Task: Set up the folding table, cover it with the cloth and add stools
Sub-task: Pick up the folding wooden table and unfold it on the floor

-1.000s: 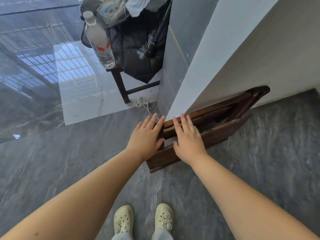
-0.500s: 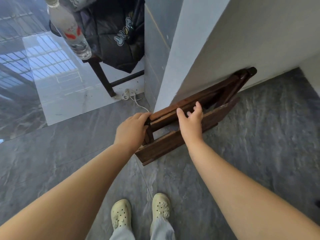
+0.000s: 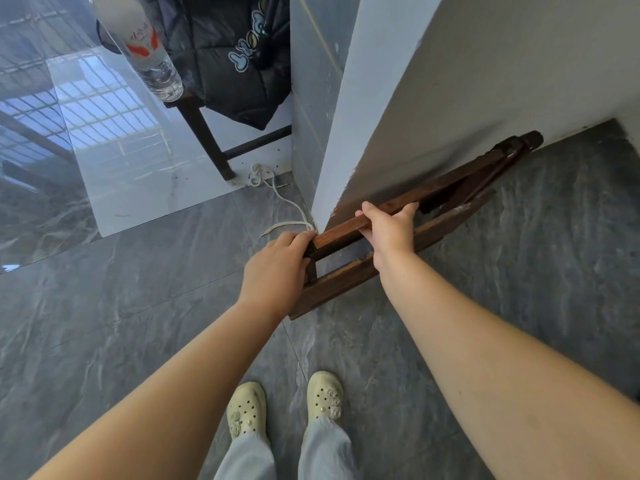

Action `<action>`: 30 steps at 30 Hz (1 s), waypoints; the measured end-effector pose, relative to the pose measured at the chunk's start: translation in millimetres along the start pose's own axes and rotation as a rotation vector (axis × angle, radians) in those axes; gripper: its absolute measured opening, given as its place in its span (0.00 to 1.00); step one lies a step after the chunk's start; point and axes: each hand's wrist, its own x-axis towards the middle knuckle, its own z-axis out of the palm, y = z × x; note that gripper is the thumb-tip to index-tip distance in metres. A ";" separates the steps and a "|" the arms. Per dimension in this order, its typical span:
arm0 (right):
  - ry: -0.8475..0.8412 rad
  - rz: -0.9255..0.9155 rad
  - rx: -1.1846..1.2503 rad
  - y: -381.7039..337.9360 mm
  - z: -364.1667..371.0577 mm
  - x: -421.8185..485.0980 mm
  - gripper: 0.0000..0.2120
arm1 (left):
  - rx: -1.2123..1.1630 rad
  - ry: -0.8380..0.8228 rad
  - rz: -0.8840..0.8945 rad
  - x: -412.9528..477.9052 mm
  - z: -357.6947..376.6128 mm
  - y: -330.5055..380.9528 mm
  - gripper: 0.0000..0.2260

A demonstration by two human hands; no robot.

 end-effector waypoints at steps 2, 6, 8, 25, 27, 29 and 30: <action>0.009 0.017 0.011 -0.7 -5.6 -3.8 0.45 | 0.001 -0.011 -0.009 -6.9 2.6 4.5 0.19; -0.027 0.031 0.011 6.3 -19.4 -20.1 0.45 | 0.003 -0.034 -0.023 -30.5 6.7 12.0 0.19; -0.039 0.028 -0.015 15.2 -24.5 -29.6 0.45 | -0.011 -0.044 -0.026 -48.4 8.9 14.1 0.19; -0.241 0.016 -0.237 127.7 -68.1 -154.3 0.47 | -0.148 -0.071 -0.062 -251.9 44.2 0.4 0.20; -0.242 0.011 -0.255 145.5 -75.9 -173.4 0.46 | -0.174 -0.039 -0.067 -281.1 50.4 -0.2 0.19; -0.265 0.004 -0.256 162.3 -85.3 -193.5 0.45 | -0.193 -0.012 -0.072 -310.9 58.2 -0.8 0.18; -0.272 0.001 -0.259 171.5 -90.5 -203.5 0.43 | -0.197 -0.004 -0.073 -325.6 63.2 -1.1 0.18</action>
